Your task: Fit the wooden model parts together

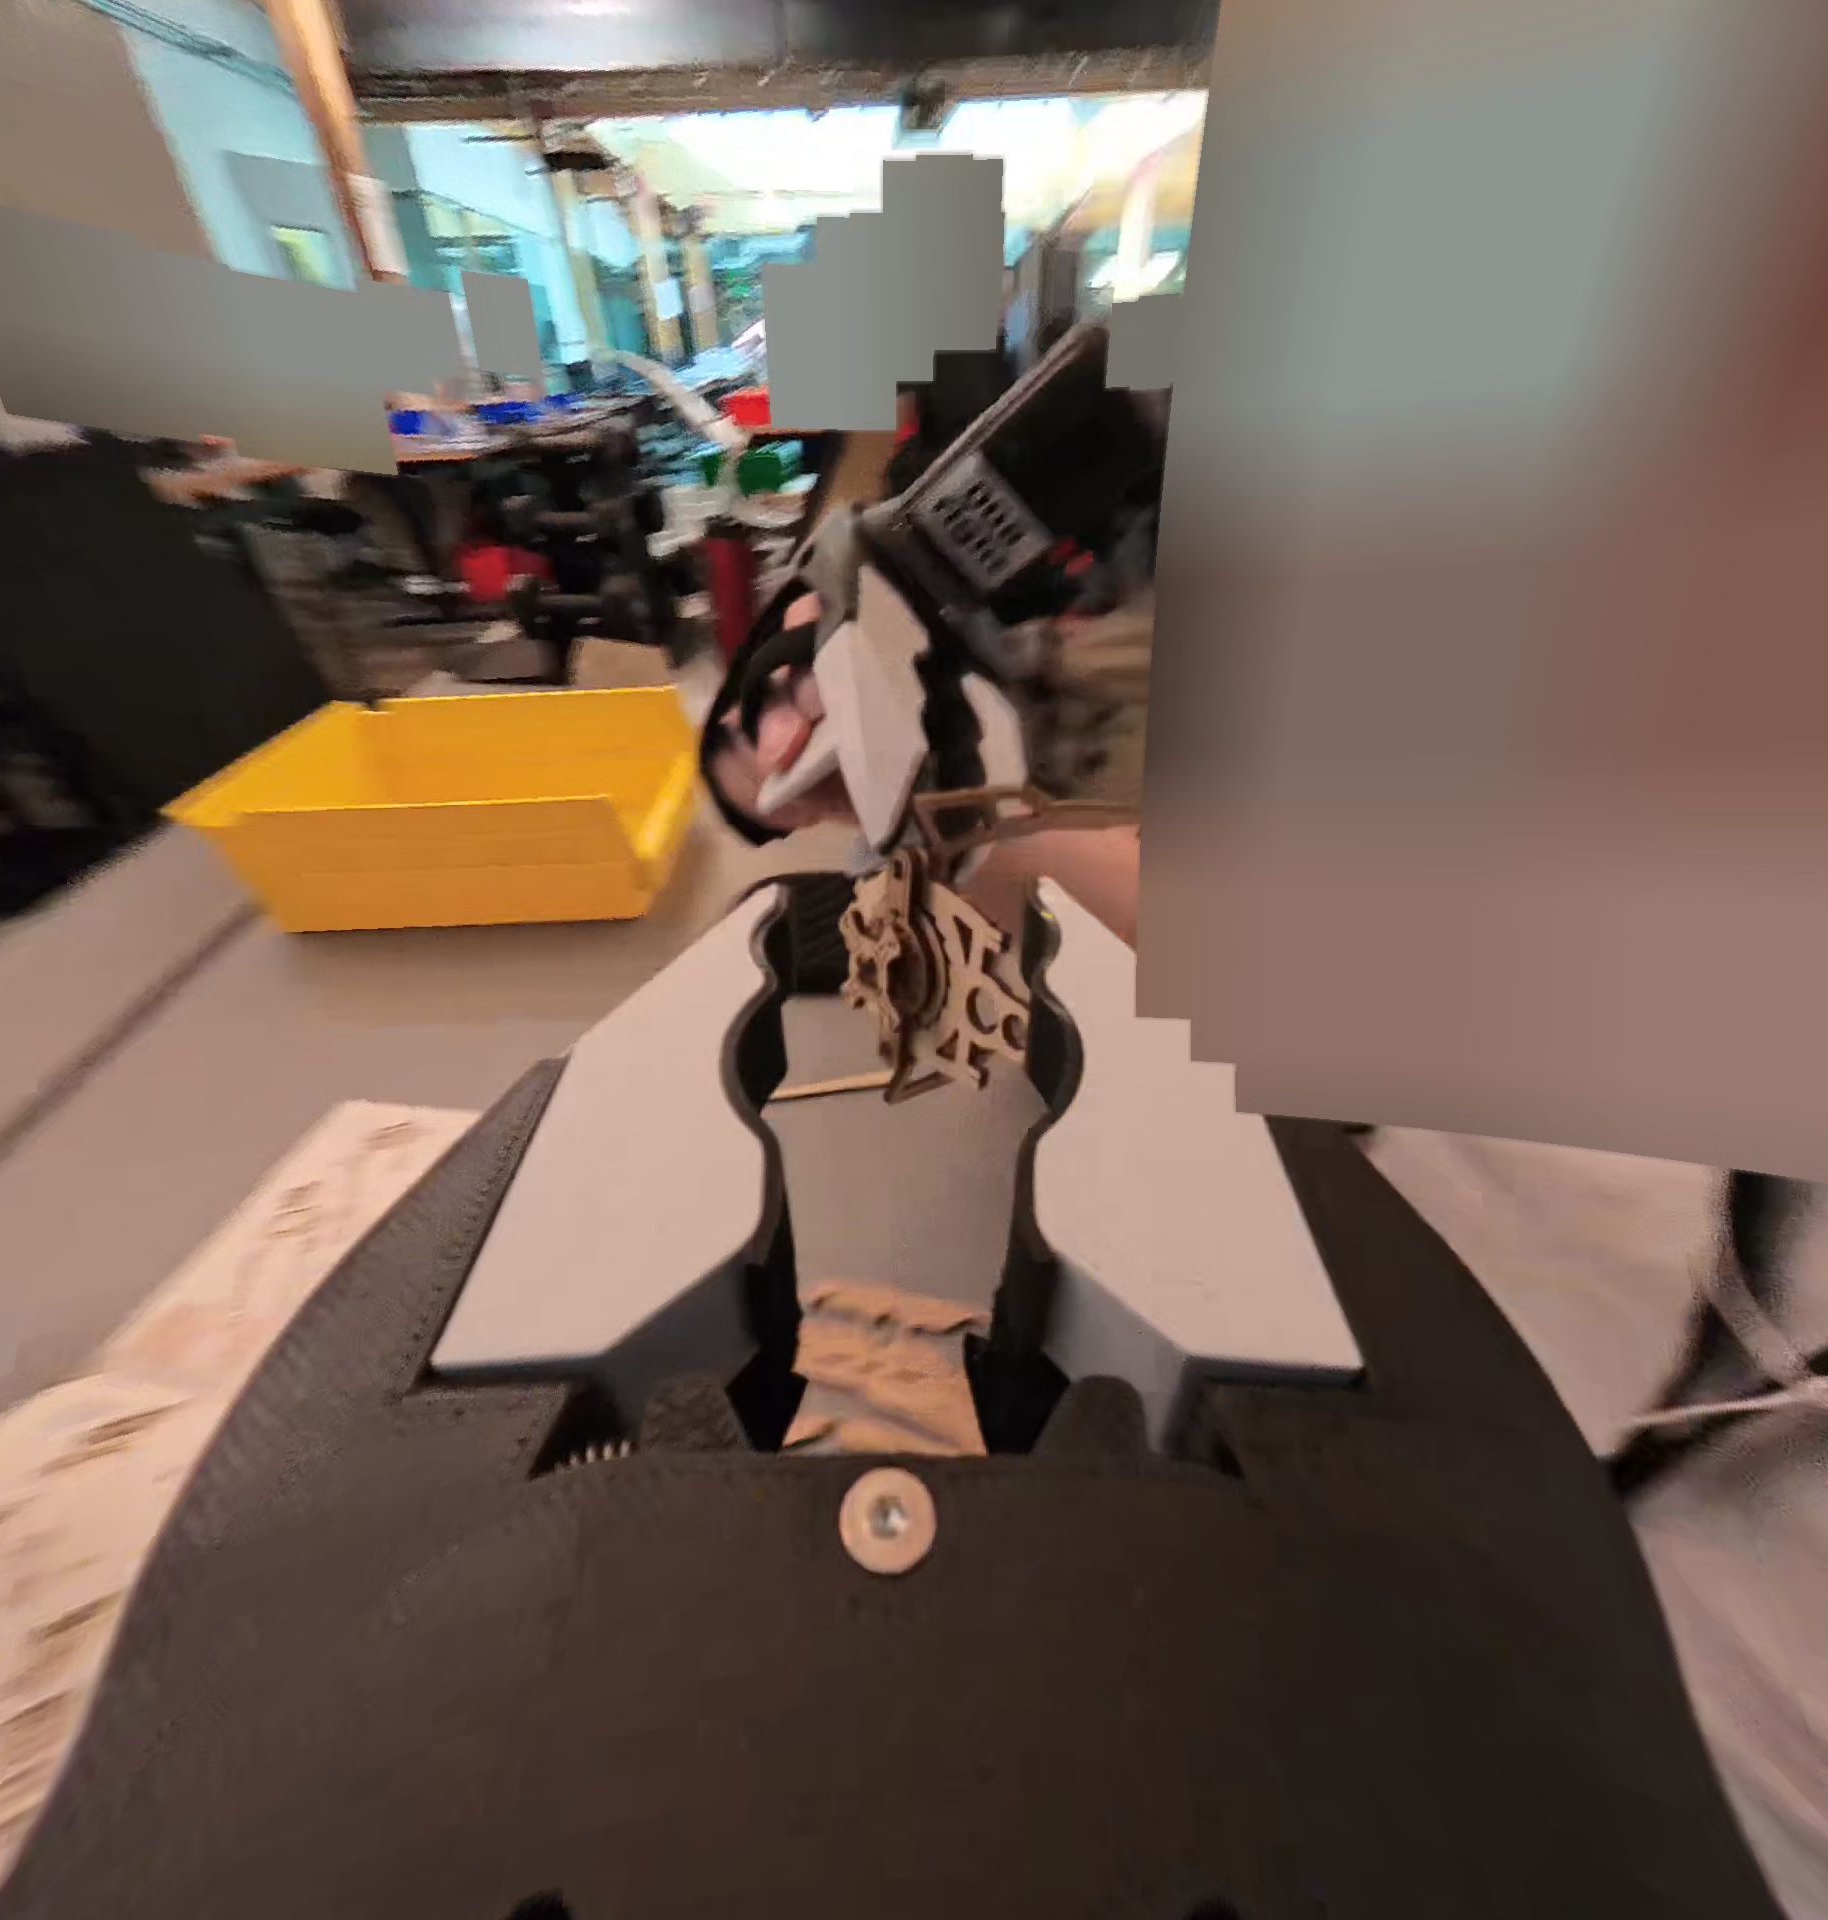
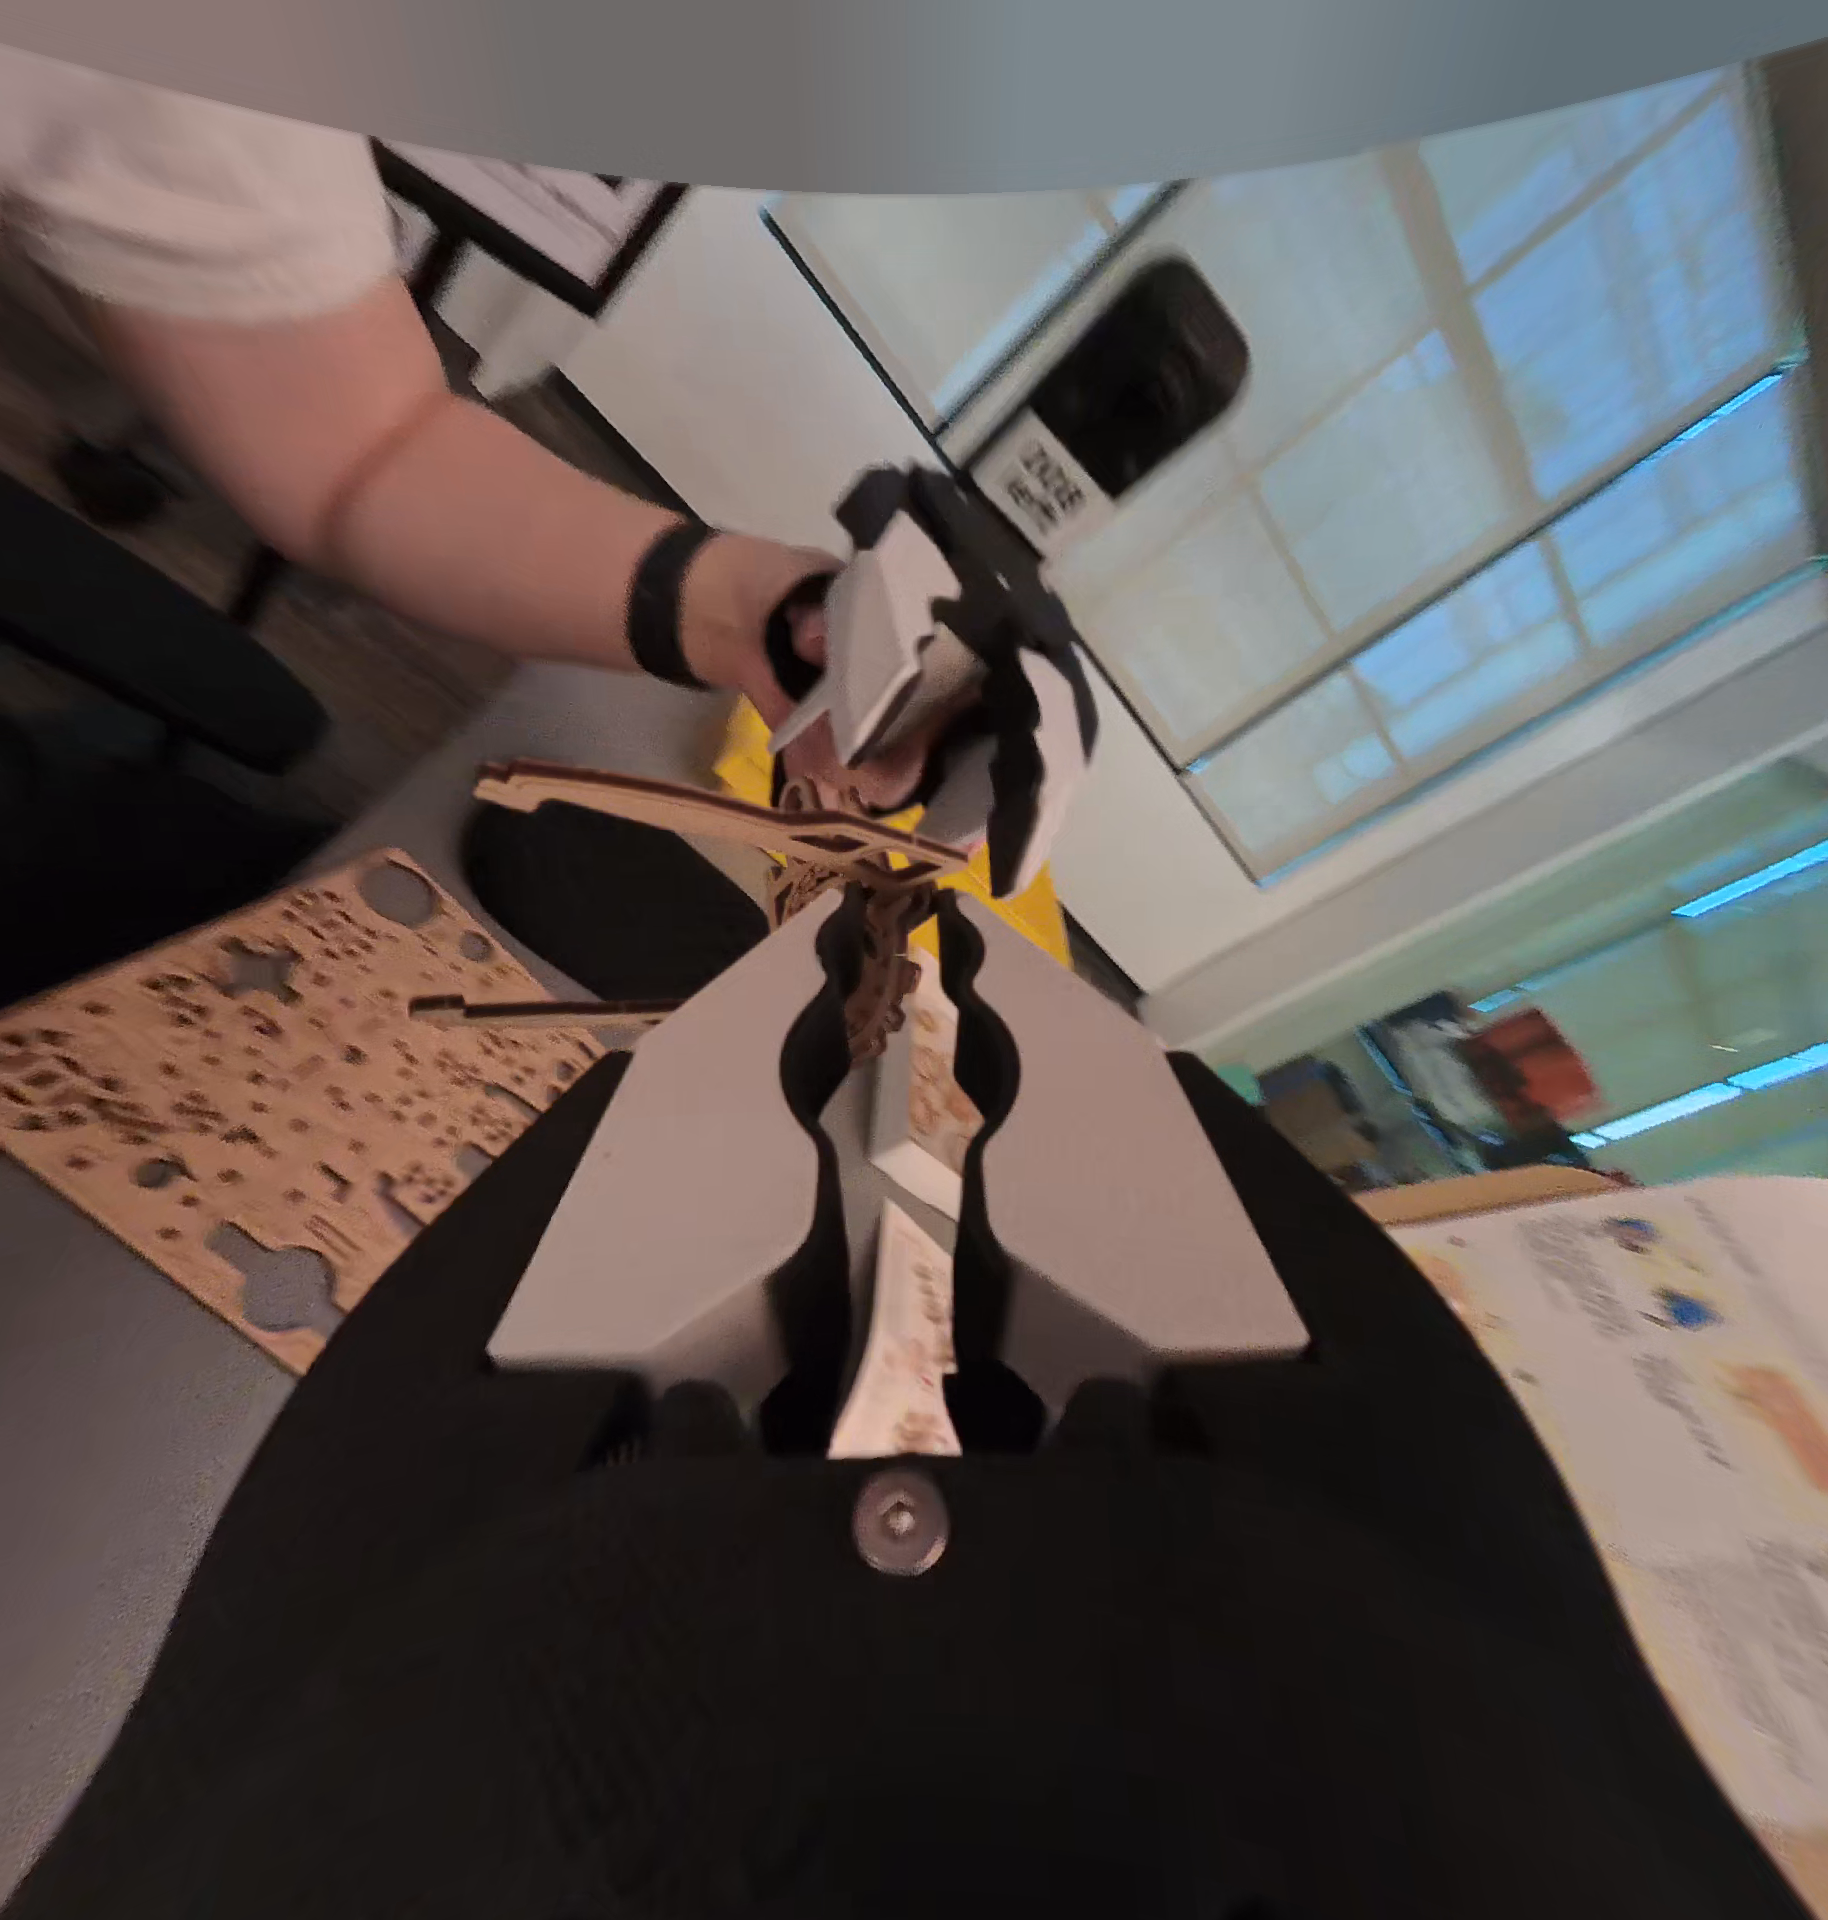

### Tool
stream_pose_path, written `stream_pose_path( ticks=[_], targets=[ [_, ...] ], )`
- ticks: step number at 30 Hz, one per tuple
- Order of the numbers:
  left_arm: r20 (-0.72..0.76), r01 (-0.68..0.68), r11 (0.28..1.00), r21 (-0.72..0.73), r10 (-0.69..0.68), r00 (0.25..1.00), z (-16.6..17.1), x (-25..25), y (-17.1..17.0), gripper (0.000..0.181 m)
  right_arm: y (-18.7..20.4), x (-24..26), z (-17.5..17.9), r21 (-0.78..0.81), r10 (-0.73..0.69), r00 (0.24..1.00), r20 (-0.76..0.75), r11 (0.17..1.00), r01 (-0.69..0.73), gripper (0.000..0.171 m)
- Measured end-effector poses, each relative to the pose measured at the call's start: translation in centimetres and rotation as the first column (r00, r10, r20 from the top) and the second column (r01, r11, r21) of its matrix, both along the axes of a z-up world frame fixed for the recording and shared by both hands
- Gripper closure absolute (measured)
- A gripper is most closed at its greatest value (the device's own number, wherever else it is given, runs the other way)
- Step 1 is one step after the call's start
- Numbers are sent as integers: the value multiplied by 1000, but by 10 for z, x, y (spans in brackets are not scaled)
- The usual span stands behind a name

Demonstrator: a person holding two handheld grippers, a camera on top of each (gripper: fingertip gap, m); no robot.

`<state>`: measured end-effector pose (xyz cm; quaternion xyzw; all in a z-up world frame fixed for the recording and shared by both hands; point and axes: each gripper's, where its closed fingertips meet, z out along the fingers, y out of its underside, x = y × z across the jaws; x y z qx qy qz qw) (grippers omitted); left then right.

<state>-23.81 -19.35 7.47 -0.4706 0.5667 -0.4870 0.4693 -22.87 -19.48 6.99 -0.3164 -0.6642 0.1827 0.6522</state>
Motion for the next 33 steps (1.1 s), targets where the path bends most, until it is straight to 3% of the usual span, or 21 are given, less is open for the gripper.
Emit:
stream_pose_path(
  ticks=[1, 4, 10, 17, 22, 24, 33],
  targets=[
    [-18, -74, 991, 109, 76, 997, -2, 1, 5, 144, 4, 0, 1, 40, -37, 999, 4, 999, 37, 160],
    [-25, -189, 907, 377, 214, 977, -5, 8, 12, 152, 12, -4, 1, 154, -114, 993, 29, 982, 108, 160],
    [-49, -218, 803, 554, 292, 955, -14, 19, 24, 162, 24, -9, 4, 296, -190, 981, 37, 940, 171, 160],
    [42, -254, 675, 692, 314, 949, -3, 18, 36, 167, 32, -10, 15, 415, -196, 980, 26, 894, 168, 158],
    [90, -243, 621, 745, 268, 959, 7, 19, 39, 168, 37, -8, 26, 304, -112, 993, 47, 948, 93, 153],
    [106, -233, 596, 769, 240, 965, 9, 20, 39, 168, 37, -8, 25, 284, -82, 993, 82, 957, 55, 159],
    [31, -170, 518, 838, 267, 963, -1, 24, 57, 170, 54, -3, 13, 331, -192, 966, 175, 935, 126, 160]
  ],
)
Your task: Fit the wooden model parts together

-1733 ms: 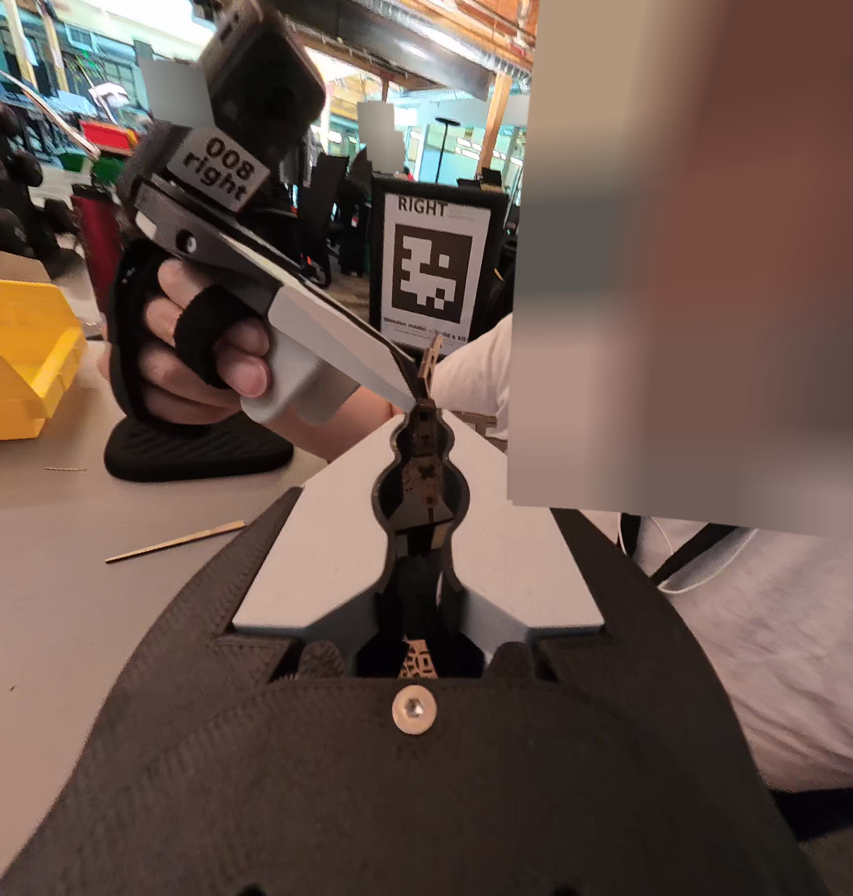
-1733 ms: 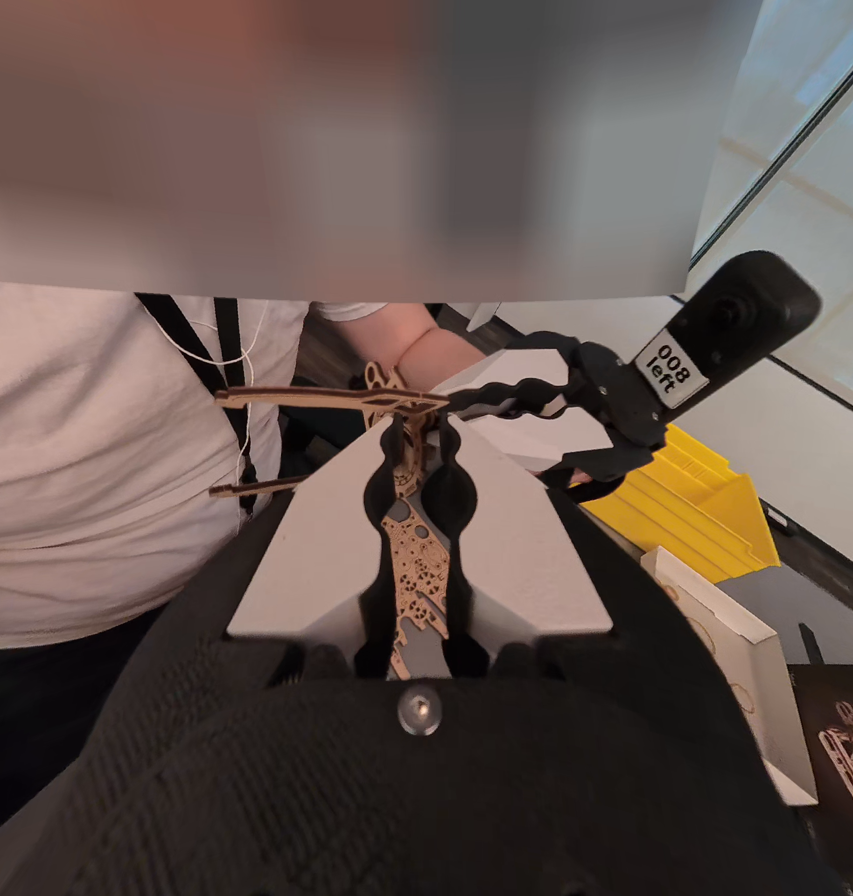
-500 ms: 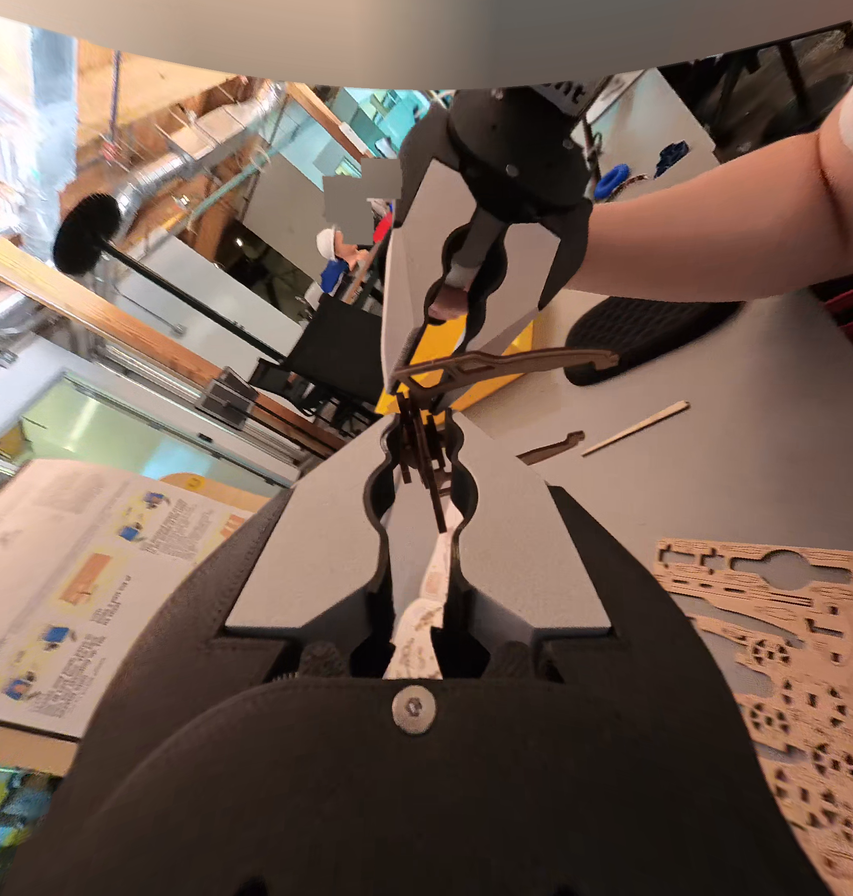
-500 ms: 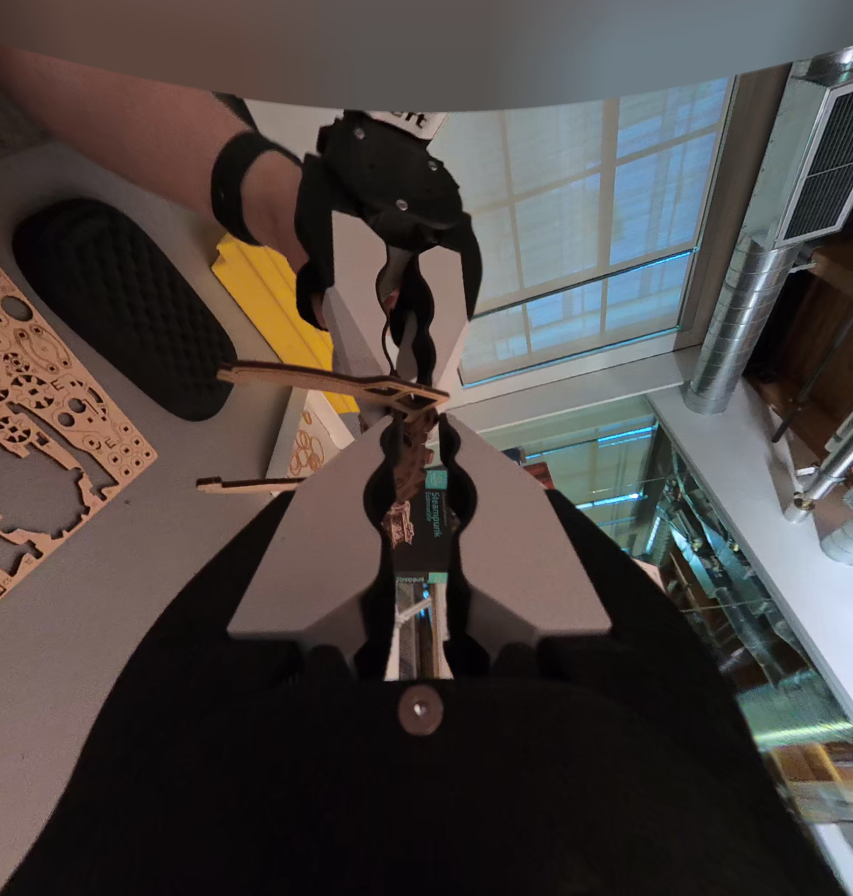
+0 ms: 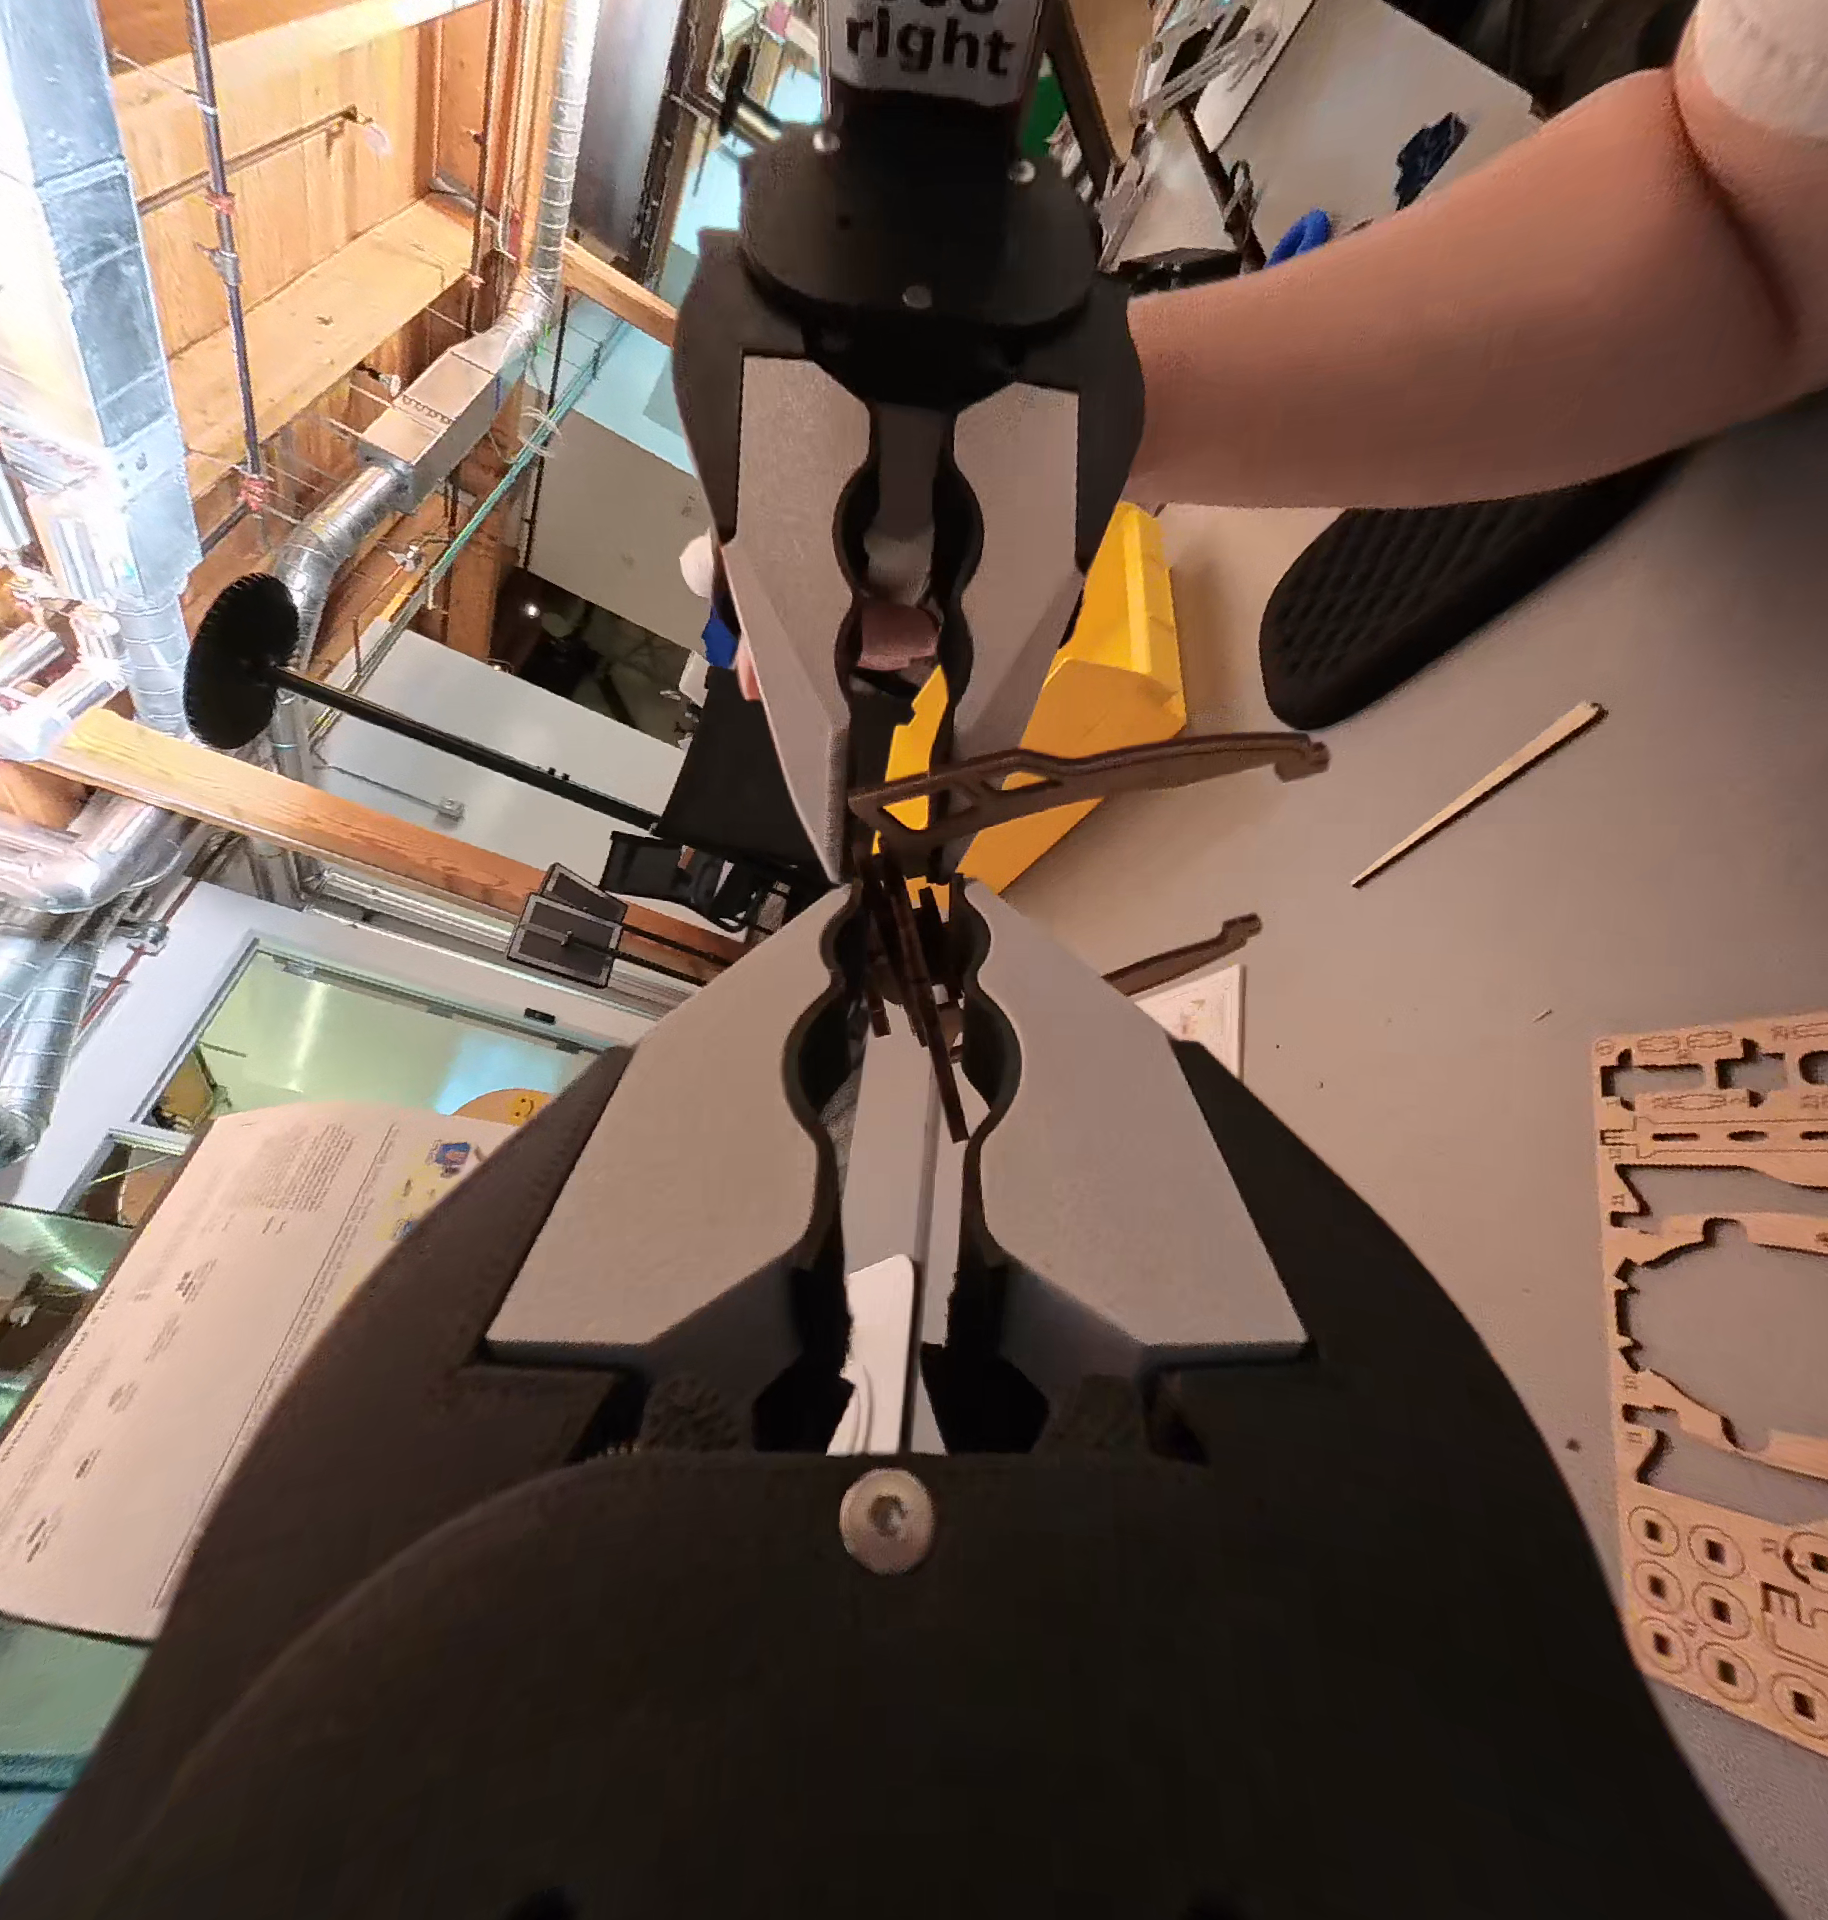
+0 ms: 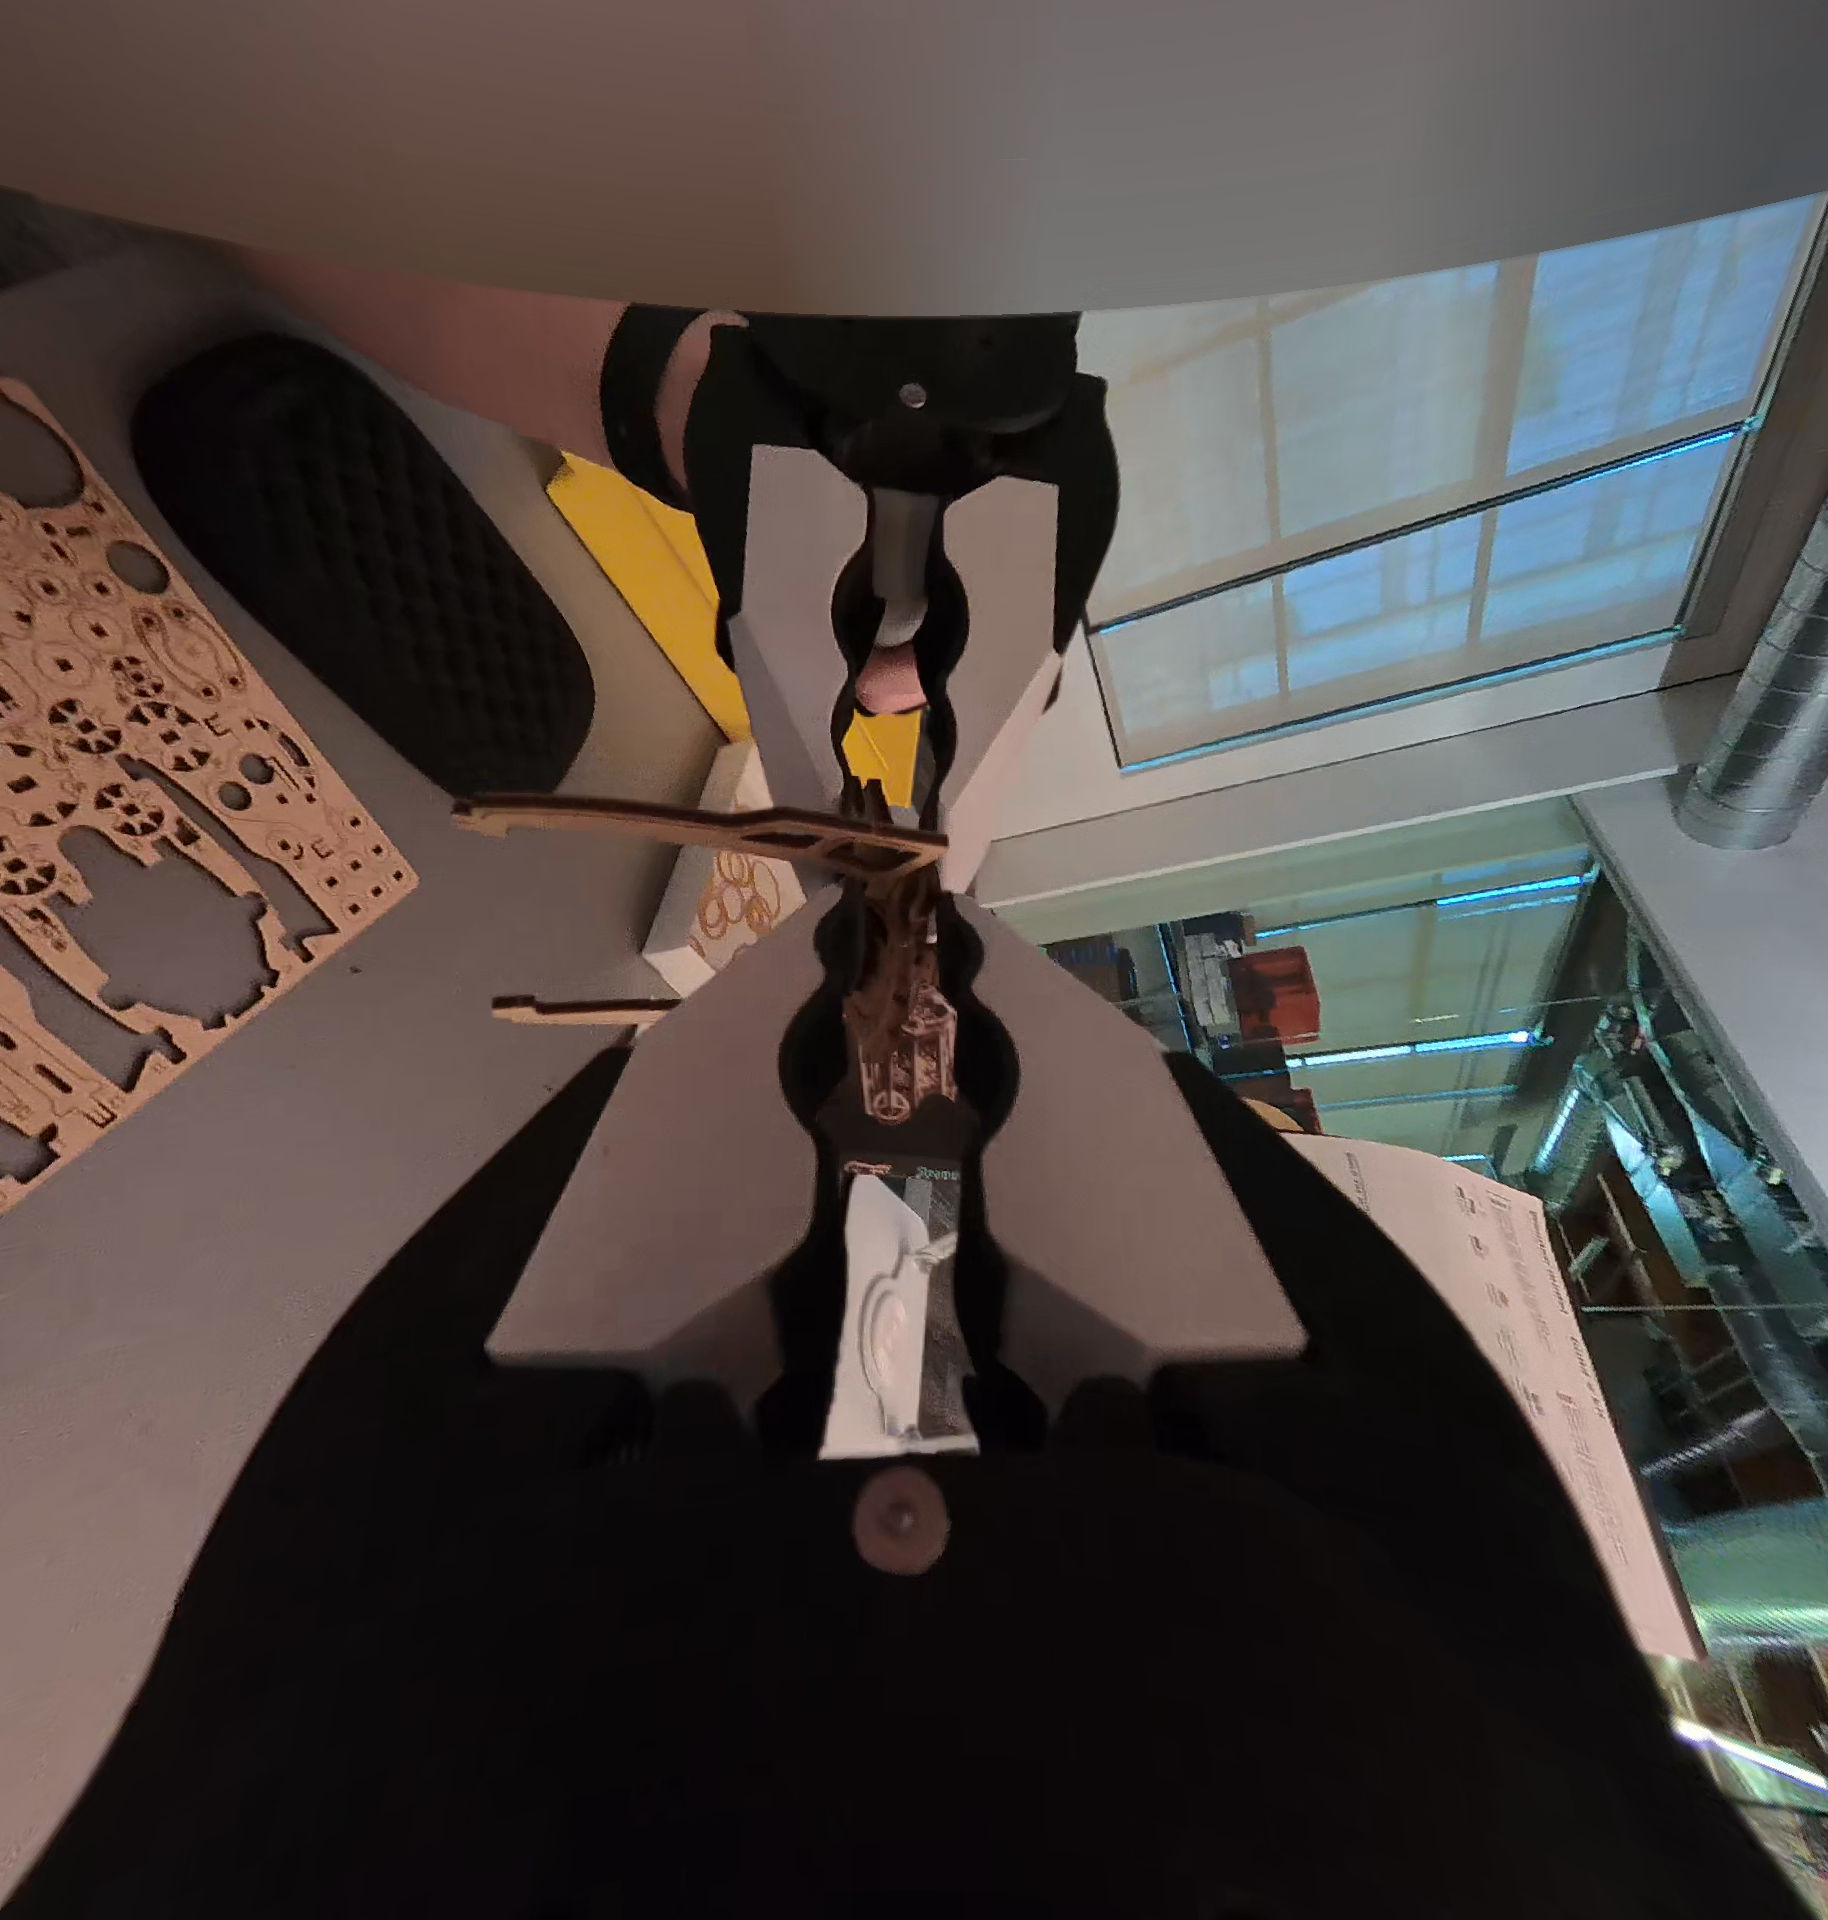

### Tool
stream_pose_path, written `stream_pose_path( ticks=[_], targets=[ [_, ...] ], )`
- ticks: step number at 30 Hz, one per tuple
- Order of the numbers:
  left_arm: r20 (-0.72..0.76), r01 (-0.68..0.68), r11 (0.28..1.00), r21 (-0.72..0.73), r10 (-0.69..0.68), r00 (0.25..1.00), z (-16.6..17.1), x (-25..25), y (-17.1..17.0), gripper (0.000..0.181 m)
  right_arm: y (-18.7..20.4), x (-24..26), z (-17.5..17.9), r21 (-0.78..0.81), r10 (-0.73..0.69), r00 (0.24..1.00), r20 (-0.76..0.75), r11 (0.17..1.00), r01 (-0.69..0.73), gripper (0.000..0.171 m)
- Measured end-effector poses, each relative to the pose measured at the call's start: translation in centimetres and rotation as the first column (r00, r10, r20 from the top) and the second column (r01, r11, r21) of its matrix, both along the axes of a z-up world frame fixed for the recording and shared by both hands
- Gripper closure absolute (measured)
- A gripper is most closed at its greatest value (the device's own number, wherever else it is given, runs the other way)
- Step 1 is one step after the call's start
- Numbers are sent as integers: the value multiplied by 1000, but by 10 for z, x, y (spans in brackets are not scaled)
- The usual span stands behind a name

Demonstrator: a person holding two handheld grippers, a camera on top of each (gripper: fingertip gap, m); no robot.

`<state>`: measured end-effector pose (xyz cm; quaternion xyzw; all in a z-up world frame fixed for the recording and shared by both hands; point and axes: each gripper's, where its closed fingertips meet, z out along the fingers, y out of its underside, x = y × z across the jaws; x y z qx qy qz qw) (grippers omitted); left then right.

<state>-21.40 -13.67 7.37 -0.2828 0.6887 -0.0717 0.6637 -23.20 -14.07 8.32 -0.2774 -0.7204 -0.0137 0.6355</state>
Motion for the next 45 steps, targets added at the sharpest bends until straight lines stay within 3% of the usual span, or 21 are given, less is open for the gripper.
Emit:
stream_pose_path(
  ticks=[17, 41, 45],
  targets=[
    [-43, -35, 998, 51, 37, 998, -5, -3, 11, 169, 11, -2, -5, 13, -152, 988, 14, 988, 151, 161],
    [18, 1, 998, -70, 1, 1000, 3, -3, 8, 171, 10, -2, -2, -7, -99, 994, -46, 995, 99, 171],
    [-3, -13, 999, -31, 13, 1000, 2, -5, 12, 171, 14, -4, -2, -119, -99, 994, -53, 989, 92, 166]
  ],
)
